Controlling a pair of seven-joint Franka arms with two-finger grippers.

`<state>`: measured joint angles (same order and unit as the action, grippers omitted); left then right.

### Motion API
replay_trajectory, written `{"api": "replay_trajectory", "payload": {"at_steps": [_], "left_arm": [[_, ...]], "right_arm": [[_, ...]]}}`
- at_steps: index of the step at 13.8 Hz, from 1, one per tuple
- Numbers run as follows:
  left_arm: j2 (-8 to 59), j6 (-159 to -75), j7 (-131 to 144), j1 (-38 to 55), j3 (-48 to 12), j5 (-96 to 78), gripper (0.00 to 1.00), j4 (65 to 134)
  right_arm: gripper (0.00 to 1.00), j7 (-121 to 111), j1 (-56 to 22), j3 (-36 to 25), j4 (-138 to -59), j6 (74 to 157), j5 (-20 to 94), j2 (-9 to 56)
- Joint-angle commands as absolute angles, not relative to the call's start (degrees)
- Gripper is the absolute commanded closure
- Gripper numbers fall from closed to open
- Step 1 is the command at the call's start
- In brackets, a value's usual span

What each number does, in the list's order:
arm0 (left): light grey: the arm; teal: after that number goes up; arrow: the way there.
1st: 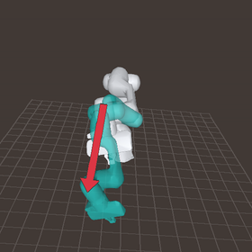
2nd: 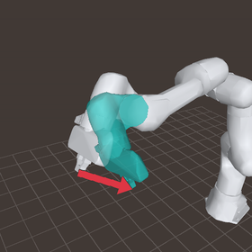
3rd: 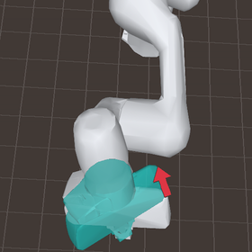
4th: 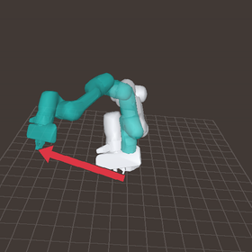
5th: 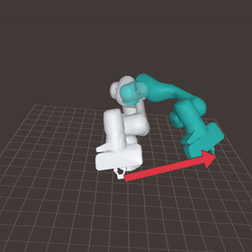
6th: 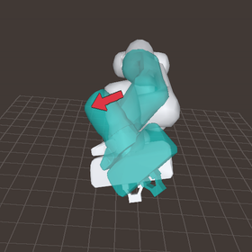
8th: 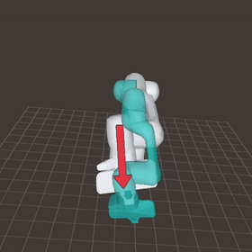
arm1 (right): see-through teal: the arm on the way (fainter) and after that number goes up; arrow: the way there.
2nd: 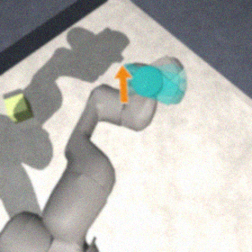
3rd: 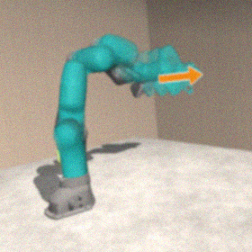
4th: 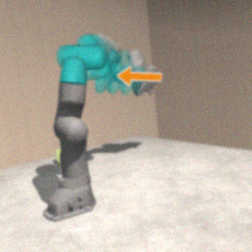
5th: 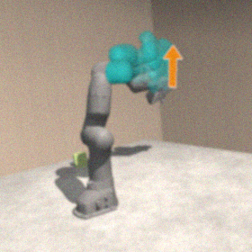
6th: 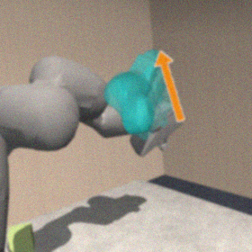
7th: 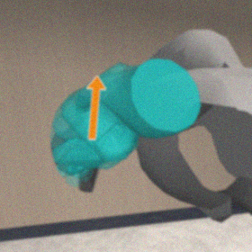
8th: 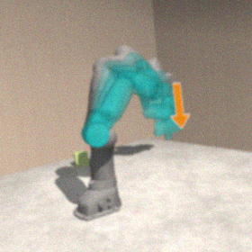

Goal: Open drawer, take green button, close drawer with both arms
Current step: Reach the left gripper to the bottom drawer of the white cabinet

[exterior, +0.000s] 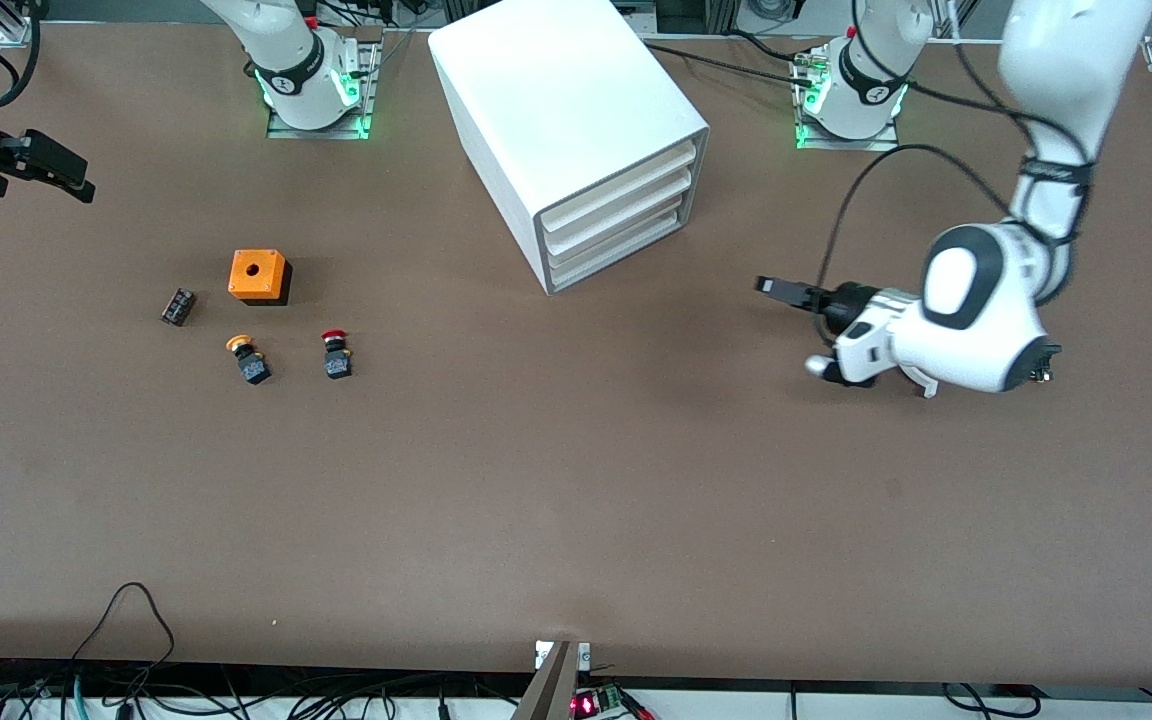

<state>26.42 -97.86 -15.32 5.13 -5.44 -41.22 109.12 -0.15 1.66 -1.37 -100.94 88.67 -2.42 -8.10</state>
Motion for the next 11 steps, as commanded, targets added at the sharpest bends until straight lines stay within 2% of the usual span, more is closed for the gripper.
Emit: {"api": "replay_trajectory", "payload": {"at_steps": [1, 4, 6, 8, 11], "left_arm": [[27.4, -101.9, -22.0, 8.6, -6.8, -49.4, 0.00, 114.4], [30.8, -102.7, -33.4, 11.9, -7.8, -61.6, 0.02, 119.4], [32.9, -102.7, -39.4, 12.9, -7.9, -64.2, 0.07, 120.9], [33.5, -102.7, -40.8, 13.6, -9.5, -66.3, 0.12, 122.4], [33.4, -106.7, -40.8, 14.2, -12.8, -69.2, 0.14, 125.7]], "right_arm": [[0.00, 0.2, 1.6, -1.5, -100.6, 88.1, -1.6, -8.4], [0.00, -0.3, 1.6, -1.5, -100.6, 88.1, -1.6, -8.4], [0.00, -0.4, 1.7, -1.5, -100.6, 88.1, -1.6, -8.4], [0.00, -0.5, 1.6, -1.5, -100.6, 88.1, -1.6, -8.4], [0.00, -0.5, 1.6, -1.4, -100.5, 88.1, -1.6, -8.4]]}}
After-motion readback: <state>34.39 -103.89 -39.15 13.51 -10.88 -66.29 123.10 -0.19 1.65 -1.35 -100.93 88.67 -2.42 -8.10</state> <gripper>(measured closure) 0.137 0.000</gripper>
